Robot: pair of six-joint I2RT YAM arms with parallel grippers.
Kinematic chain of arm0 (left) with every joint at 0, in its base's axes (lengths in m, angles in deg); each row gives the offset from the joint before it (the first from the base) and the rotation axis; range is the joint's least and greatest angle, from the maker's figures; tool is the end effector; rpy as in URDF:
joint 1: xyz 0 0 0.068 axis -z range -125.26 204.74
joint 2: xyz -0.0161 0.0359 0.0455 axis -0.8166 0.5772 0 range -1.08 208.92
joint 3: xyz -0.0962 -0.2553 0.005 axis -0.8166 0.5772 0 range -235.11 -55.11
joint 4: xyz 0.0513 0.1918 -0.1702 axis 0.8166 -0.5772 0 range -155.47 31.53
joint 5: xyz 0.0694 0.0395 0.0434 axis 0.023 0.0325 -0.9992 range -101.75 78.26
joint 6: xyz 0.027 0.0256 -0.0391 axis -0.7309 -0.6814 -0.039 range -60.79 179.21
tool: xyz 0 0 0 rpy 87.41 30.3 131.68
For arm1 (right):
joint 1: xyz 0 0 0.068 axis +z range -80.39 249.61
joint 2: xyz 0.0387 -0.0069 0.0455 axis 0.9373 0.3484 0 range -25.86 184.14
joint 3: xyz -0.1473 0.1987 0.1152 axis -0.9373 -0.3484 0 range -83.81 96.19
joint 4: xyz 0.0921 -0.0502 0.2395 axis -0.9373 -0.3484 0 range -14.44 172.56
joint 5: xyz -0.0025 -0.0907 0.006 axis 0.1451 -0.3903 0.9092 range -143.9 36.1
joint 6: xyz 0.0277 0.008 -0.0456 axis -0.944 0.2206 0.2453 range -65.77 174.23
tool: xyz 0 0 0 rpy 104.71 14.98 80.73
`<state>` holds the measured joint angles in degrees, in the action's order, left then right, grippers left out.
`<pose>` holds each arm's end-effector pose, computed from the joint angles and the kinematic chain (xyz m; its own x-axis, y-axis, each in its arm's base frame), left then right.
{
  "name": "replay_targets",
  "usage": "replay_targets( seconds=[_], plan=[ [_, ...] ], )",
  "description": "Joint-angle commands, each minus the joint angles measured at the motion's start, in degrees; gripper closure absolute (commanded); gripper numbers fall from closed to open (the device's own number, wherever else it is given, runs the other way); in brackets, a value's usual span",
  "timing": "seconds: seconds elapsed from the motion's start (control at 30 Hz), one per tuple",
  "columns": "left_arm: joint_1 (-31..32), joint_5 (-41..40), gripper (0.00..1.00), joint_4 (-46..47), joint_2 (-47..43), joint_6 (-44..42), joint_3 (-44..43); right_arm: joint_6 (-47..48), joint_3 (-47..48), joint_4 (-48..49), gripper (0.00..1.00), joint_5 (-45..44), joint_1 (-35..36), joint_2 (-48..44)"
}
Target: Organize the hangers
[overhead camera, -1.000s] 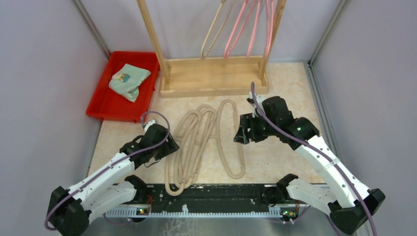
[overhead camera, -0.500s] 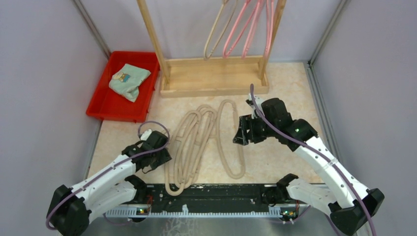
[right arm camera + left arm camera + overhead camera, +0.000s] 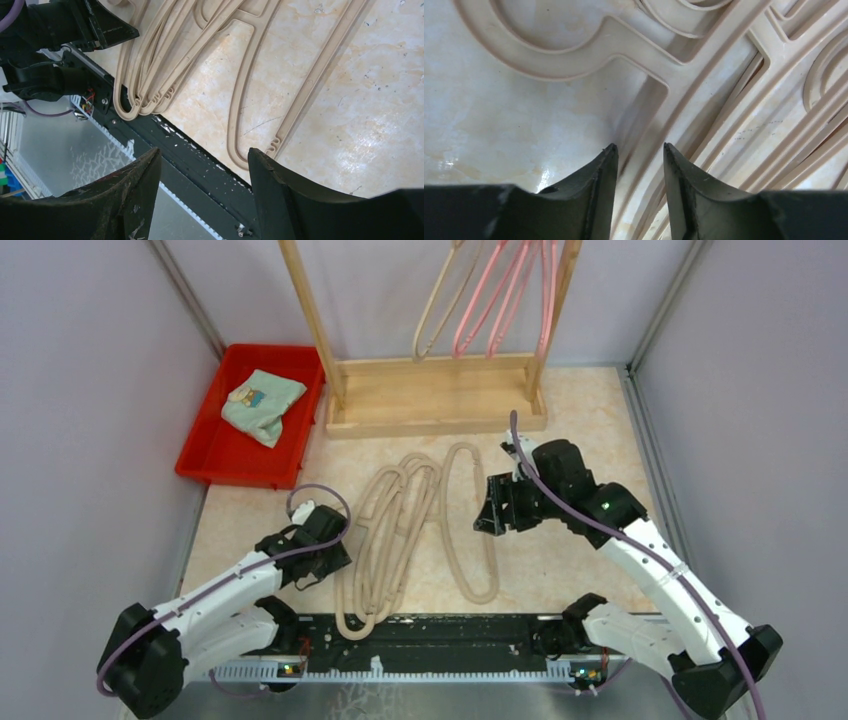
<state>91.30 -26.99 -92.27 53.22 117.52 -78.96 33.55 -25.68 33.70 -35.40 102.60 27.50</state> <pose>0.1298 -0.0846 0.1579 -0.7909 -0.4356 -0.4298 -0.3620 0.8993 -0.2453 0.1439 0.1068 0.3306 -0.7958 -0.1174 -0.5941 -0.4559 0.7618 0.4602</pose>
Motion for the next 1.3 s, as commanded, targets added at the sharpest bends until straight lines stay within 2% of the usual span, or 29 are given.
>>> replay_targets(
  seconds=[0.0,0.17,0.33,0.37,0.7,0.93,1.07,1.27],
  plan=[
    [1.2,1.9,0.64,-0.6,0.9,0.8,3.3,-0.1,2.3,3.4,0.37,0.4,0.4,0.8],
    [1.7,1.3,0.73,-2.5,-0.4,1.1,1.3,0.1,2.0,4.0,0.37,0.7,0.4,1.4],
    [1.8,0.0,0.98,-5.6,-1.6,0.6,-4.2,0.7,1.6,4.4,0.37,2.2,0.4,2.5],
    [1.9,-0.3,1.00,-6.1,-1.5,0.3,-5.6,0.9,1.7,4.5,0.37,2.7,0.4,2.8],
    [2.2,-1.5,1.00,-4.4,4.9,-3.7,-17.9,6.0,6.4,1.6,0.39,0.9,2.6,7.6],
    [2.8,-1.3,1.00,-0.5,15.7,-7.1,-24.3,8.3,15.9,-0.3,0.39,-9.1,16.6,15.0],
    [3.6,-0.3,1.00,0.5,20.0,-8.8,-29.6,8.1,17.2,3.5,0.39,-10.3,23.6,19.5],
    [4.0,2.6,1.00,0.4,21.5,-11.6,-36.7,6.3,12.6,12.3,0.38,-10.9,24.4,20.7]
  ],
)
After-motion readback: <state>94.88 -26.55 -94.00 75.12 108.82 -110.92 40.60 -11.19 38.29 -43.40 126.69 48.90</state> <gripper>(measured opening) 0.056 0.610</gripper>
